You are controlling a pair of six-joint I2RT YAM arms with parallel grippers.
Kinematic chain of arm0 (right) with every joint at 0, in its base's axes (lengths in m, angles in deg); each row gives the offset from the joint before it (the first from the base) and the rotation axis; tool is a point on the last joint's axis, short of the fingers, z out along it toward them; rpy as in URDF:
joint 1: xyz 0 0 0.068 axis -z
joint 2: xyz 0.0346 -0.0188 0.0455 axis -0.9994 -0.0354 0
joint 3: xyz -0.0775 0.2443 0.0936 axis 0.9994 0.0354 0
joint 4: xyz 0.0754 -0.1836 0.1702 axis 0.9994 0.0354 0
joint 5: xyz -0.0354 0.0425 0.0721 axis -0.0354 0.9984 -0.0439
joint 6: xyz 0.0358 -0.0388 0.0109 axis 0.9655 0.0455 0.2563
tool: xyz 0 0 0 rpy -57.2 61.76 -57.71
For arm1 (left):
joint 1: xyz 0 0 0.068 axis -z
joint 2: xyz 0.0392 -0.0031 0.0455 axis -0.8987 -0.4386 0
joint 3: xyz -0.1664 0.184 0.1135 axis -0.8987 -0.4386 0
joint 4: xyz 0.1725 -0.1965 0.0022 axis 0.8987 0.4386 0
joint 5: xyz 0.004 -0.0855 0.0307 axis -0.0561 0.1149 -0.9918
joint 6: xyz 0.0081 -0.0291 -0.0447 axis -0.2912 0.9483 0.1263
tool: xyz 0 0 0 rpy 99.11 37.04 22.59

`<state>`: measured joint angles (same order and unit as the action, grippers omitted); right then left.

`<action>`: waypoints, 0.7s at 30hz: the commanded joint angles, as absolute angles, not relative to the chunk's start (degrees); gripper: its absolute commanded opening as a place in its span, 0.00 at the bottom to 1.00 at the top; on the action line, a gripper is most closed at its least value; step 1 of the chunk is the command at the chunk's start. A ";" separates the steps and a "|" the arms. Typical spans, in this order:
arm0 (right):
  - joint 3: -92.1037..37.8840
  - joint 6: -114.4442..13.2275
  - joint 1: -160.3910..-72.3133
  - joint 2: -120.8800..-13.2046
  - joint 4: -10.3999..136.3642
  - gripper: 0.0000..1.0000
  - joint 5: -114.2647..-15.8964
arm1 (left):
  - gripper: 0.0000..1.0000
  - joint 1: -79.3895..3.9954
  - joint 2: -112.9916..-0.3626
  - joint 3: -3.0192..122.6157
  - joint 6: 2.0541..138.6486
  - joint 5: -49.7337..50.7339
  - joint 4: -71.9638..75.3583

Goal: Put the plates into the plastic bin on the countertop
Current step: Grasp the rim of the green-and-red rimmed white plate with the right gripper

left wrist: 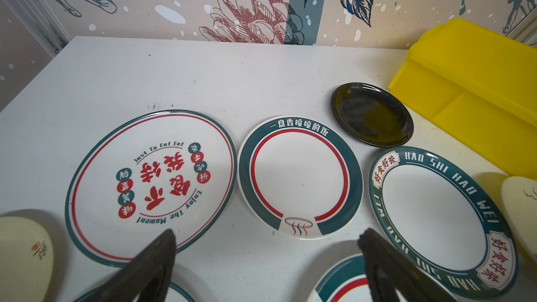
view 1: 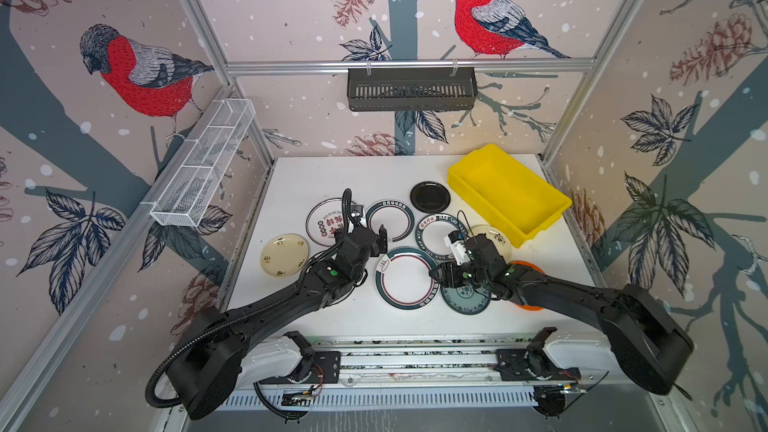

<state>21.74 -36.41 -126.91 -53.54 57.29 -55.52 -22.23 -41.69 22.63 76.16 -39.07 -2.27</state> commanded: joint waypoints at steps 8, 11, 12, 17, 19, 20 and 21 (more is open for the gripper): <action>19.13 -37.79 -126.84 -56.66 55.83 0.62 -54.30 | 0.98 -22.24 -41.75 22.16 77.38 -40.86 -1.55; 18.86 -38.40 -126.81 -57.08 56.27 0.61 -54.48 | 0.98 -22.24 -41.93 22.08 77.39 -40.60 -1.58; 18.77 -38.51 -126.77 -57.32 56.43 0.61 -54.61 | 0.98 -22.24 -41.86 22.08 77.38 -40.67 -1.48; 18.44 -38.86 -126.82 -58.60 56.87 0.59 -55.22 | 0.98 -22.24 -41.87 21.99 77.56 -41.22 -1.02; 18.08 -39.20 -126.73 -59.32 57.37 0.59 -55.72 | 0.98 -22.24 -41.70 21.94 77.61 -41.24 -0.91; 17.95 -39.35 -126.81 -59.58 57.48 0.59 -55.94 | 0.98 -22.24 -41.68 21.90 77.73 -41.34 -0.92; 17.89 -39.43 -126.81 -59.78 57.49 0.59 -56.06 | 0.98 -22.24 -41.57 21.81 77.73 -41.32 -0.90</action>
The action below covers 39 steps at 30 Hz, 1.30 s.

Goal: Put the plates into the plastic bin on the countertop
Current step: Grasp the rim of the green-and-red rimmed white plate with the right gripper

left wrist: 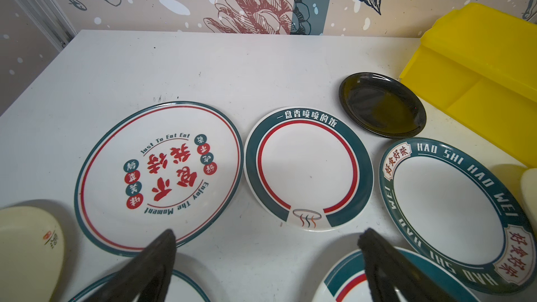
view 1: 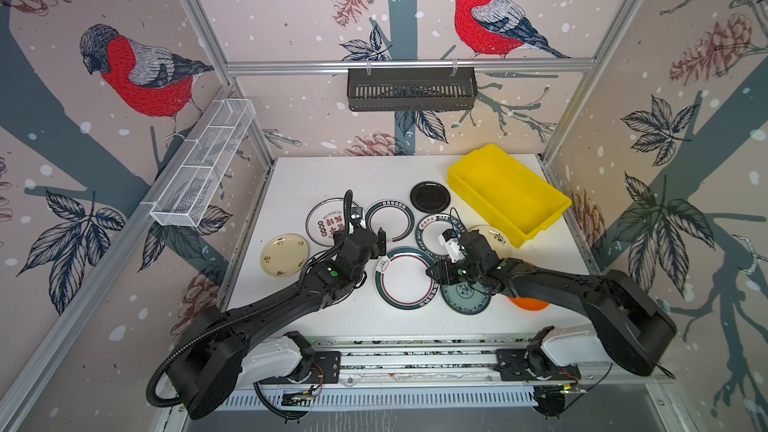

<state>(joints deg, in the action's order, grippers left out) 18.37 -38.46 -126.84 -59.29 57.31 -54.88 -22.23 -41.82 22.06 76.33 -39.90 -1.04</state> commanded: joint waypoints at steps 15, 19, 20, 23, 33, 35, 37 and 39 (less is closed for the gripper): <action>16.75 -39.75 -126.94 -63.59 56.15 0.56 -54.70 | 0.98 -22.24 -41.33 21.11 78.08 -41.86 -0.34; 16.49 -39.66 -127.05 -64.38 55.27 0.51 -54.21 | 0.98 -22.24 -40.96 20.84 78.09 -42.23 -0.36; 16.40 -39.66 -127.02 -64.59 55.22 0.51 -54.22 | 0.98 -22.24 -40.83 20.76 78.09 -42.35 -0.25; 16.06 -39.57 -127.17 -65.43 55.04 0.49 -54.13 | 0.98 -22.24 -40.72 20.59 78.02 -42.63 -0.24; 14.97 -40.01 -127.42 -67.75 55.13 0.35 -54.91 | 0.98 -22.24 -40.17 20.23 78.18 -43.59 0.48; 14.71 -39.98 -127.51 -68.22 55.13 0.30 -54.66 | 0.98 -22.24 -40.12 20.14 78.27 -43.83 0.55; 14.51 -40.10 -127.61 -68.41 55.28 0.29 -54.76 | 0.98 -22.24 -40.08 20.23 78.34 -44.07 0.81; 14.38 -40.18 -127.78 -68.36 55.44 0.28 -55.15 | 0.98 -22.19 -40.09 20.14 78.38 -44.08 0.75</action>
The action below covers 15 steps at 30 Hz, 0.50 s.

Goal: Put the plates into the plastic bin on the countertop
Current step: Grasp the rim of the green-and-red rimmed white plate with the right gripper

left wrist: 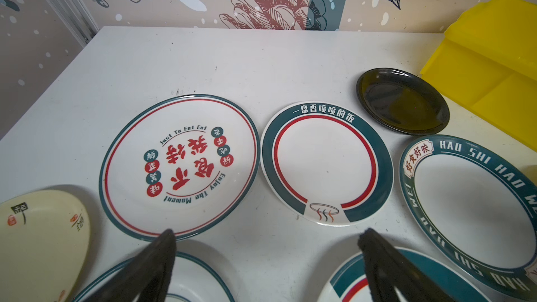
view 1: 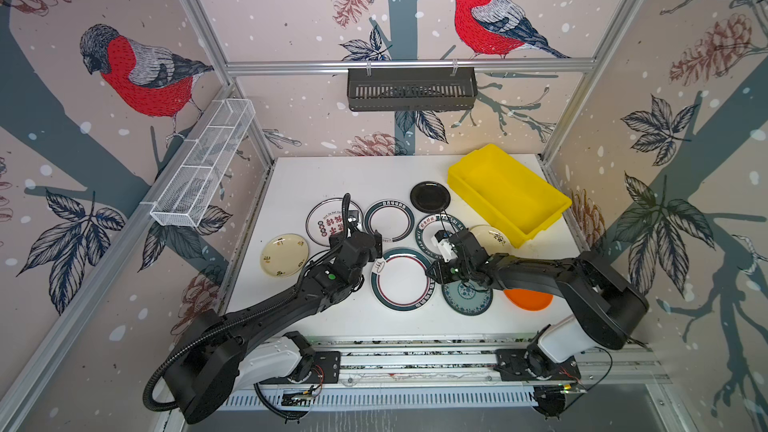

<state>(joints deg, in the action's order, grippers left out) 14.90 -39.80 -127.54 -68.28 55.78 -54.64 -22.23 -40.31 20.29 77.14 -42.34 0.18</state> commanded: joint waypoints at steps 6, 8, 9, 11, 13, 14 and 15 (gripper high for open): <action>13.67 -41.39 -128.27 -68.45 56.69 0.18 -56.10 | 0.98 -22.24 -40.08 20.14 78.59 -44.28 0.87; 13.67 -41.48 -128.37 -68.44 56.80 0.17 -56.19 | 0.98 -22.24 -40.17 20.14 78.69 -44.31 0.83; 13.67 -41.50 -128.40 -68.40 56.79 0.16 -56.31 | 0.98 -22.24 -40.16 20.14 78.65 -44.29 0.99; 13.67 -41.59 -128.48 -68.41 56.76 0.13 -56.28 | 0.98 -22.24 -40.08 20.12 78.78 -44.27 0.91; 13.76 -41.51 -128.41 -68.23 56.71 0.11 -56.32 | 0.98 -22.24 -40.03 20.06 78.87 -44.21 1.00; 13.84 -41.52 -128.44 -68.14 56.63 0.10 -56.32 | 0.98 -22.24 -40.03 20.05 78.94 -44.19 1.01; 13.85 -41.49 -128.49 -68.05 56.56 0.10 -56.36 | 0.98 -22.24 -40.06 20.05 78.94 -44.16 1.02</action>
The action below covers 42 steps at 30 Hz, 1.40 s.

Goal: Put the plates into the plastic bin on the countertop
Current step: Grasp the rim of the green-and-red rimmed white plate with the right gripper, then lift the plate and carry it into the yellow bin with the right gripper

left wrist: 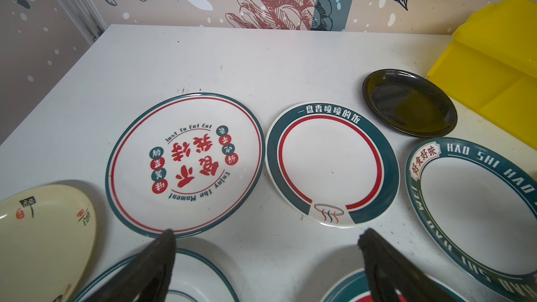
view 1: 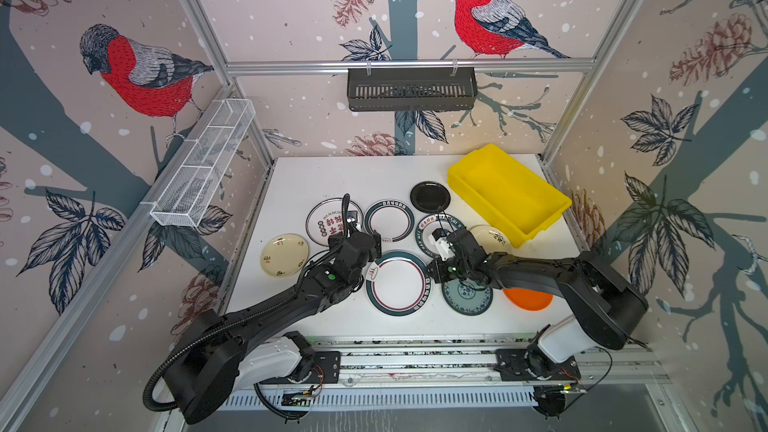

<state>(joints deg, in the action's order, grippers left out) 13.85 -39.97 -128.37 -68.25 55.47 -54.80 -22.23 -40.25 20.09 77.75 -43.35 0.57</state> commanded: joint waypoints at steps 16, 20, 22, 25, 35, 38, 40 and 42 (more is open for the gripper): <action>14.47 -40.53 -127.28 -66.55 55.41 0.00 -53.94 | 0.98 -22.24 -39.74 19.62 79.30 -44.26 1.05; 16.37 -40.01 -126.92 -64.88 53.56 0.00 -54.64 | 0.98 -22.24 -40.05 19.48 79.28 -44.34 0.64; 16.74 -39.78 -126.40 -63.97 53.46 0.00 -54.65 | 0.98 -22.24 -40.15 19.48 79.34 -44.25 0.51; 17.43 -39.27 -125.31 -61.87 52.51 0.00 -53.49 | 0.98 -22.24 -40.35 19.44 79.49 -44.02 0.22; 17.77 -36.69 -119.87 -58.94 51.99 0.00 -47.79 | 0.98 -22.24 -40.45 19.61 79.21 -44.00 -0.02; 17.62 -37.35 -119.75 -58.58 52.20 0.00 -47.89 | 0.98 -22.24 -40.48 19.44 79.21 -44.05 -0.22; 18.25 -36.89 -119.16 -58.66 51.09 0.00 -46.75 | 0.98 -22.24 -40.62 19.38 79.15 -44.34 0.05; 18.54 -36.59 -118.58 -58.88 50.76 0.00 -46.05 | 0.98 -22.24 -40.62 19.35 79.10 -44.46 0.12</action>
